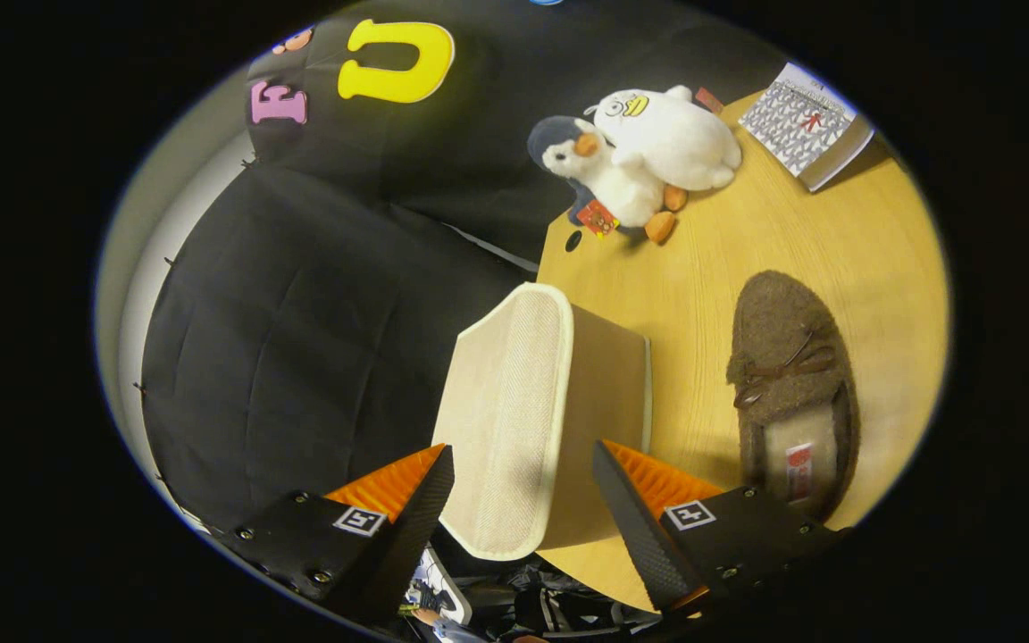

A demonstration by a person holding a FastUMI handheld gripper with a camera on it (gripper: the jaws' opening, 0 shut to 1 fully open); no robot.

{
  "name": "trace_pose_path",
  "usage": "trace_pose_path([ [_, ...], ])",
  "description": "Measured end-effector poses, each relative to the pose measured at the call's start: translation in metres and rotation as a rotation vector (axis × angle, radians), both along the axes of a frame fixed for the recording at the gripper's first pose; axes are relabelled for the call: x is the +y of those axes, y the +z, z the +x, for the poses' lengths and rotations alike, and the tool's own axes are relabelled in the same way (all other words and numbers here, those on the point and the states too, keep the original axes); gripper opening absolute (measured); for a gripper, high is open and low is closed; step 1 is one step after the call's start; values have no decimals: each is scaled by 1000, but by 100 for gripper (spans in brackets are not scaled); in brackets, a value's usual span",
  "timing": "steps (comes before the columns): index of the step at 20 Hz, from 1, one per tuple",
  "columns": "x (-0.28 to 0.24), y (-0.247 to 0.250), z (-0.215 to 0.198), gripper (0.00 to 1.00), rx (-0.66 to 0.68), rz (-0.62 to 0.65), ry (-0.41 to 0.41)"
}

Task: Open the storage box then place both shoes into the box .Put the left shoe in first, then the right shoe, with the right side of both shoes facing outward in a uniform manner.

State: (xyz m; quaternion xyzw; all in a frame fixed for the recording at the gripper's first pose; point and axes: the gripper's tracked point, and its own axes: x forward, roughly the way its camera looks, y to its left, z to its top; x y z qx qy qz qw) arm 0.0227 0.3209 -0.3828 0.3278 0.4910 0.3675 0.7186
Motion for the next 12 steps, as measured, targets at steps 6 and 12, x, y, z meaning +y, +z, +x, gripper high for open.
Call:
trace_pose_path([
  [6, 27, -19, 4, 96, 73, 47, 9],
  [12, 28, -11, 20, 50, 110, 75, -45],
])
